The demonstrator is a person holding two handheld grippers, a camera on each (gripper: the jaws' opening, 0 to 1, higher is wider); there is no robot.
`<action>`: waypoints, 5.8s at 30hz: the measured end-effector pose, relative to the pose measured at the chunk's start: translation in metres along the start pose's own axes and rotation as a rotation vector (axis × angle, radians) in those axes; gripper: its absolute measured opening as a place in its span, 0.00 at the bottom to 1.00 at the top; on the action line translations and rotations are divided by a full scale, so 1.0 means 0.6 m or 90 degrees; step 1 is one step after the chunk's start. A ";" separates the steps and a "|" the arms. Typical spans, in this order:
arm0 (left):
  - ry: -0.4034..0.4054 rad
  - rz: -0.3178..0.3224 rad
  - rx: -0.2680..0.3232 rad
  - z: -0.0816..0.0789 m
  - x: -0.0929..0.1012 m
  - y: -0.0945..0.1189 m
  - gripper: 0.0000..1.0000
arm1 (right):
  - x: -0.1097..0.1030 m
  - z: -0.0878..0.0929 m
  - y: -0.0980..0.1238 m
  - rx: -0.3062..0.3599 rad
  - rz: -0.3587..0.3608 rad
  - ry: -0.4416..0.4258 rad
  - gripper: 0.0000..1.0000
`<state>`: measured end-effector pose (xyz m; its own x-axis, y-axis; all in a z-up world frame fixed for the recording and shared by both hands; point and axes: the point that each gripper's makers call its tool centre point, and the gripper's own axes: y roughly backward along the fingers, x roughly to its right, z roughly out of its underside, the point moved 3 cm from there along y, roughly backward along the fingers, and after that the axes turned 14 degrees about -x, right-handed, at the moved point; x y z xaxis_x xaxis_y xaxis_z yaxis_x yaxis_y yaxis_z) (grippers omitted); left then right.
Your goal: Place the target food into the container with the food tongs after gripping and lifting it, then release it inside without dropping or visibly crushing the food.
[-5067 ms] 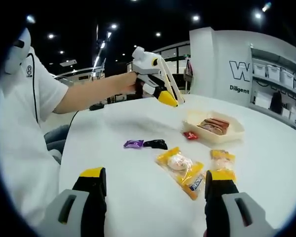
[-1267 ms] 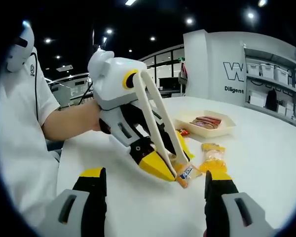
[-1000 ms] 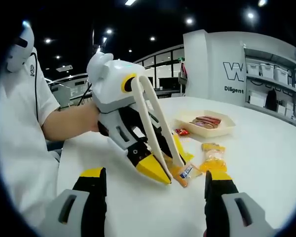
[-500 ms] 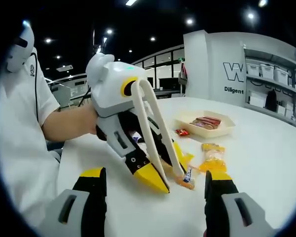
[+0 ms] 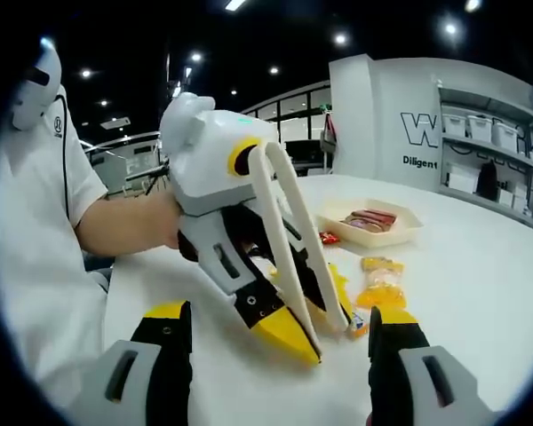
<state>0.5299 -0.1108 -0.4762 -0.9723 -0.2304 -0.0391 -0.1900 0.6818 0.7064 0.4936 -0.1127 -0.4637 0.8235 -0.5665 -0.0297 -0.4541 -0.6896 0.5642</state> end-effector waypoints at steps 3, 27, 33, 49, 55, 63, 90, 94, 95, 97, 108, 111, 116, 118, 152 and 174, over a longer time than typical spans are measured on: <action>-0.003 -0.001 0.001 -0.004 -0.003 -0.004 0.24 | 0.000 0.001 0.000 -0.001 0.000 0.000 0.80; -0.041 -0.039 -0.019 -0.006 -0.061 -0.002 0.24 | 0.003 0.001 0.000 -0.002 0.000 0.000 0.81; -0.045 -0.032 -0.028 -0.003 -0.062 -0.009 0.24 | 0.004 0.001 0.000 -0.004 0.000 0.000 0.81; -0.031 -0.010 -0.025 0.001 -0.058 -0.009 0.20 | 0.004 -0.001 0.000 -0.005 -0.001 0.002 0.81; -0.019 0.002 -0.022 0.005 -0.058 -0.003 0.19 | 0.004 -0.001 -0.001 -0.004 -0.002 0.002 0.80; -0.007 0.015 -0.010 0.008 -0.059 0.015 0.18 | 0.002 -0.002 -0.003 -0.003 -0.003 0.001 0.80; 0.002 -0.005 0.040 -0.014 -0.131 0.143 0.18 | -0.001 -0.003 -0.003 -0.003 -0.003 0.001 0.80; 0.008 -0.005 0.051 -0.021 -0.140 0.153 0.18 | -0.002 -0.004 -0.004 -0.004 -0.003 0.003 0.80; 0.007 -0.005 0.054 -0.024 -0.139 0.156 0.18 | -0.002 -0.005 -0.004 -0.003 -0.003 0.003 0.80; 0.000 -0.013 0.053 -0.028 -0.143 0.159 0.18 | -0.002 -0.006 -0.003 -0.003 -0.003 0.003 0.80; -0.010 -0.044 0.054 -0.053 -0.198 0.178 0.18 | -0.001 -0.004 -0.001 -0.003 0.000 0.002 0.80; -0.011 -0.052 0.049 -0.055 -0.216 0.179 0.18 | 0.000 -0.004 0.000 -0.002 0.001 0.002 0.81; -0.009 -0.063 0.040 -0.053 -0.248 0.174 0.18 | 0.001 -0.004 0.001 -0.003 0.001 0.001 0.81; -0.006 -0.065 0.039 -0.053 -0.258 0.172 0.18 | 0.003 -0.003 0.002 -0.003 0.002 0.000 0.81; 0.022 -0.080 -0.024 -0.052 -0.403 0.023 0.18 | 0.011 0.002 0.011 -0.005 0.010 -0.007 0.81; 0.010 -0.073 -0.055 -0.032 -0.417 0.011 0.19 | 0.011 0.004 0.013 -0.007 0.011 -0.008 0.81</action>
<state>0.7747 -0.0620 -0.4485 -0.9425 -0.3149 -0.1116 -0.2862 0.5885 0.7561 0.4947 -0.1229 -0.4618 0.8110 -0.5843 -0.0296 -0.4650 -0.6744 0.5736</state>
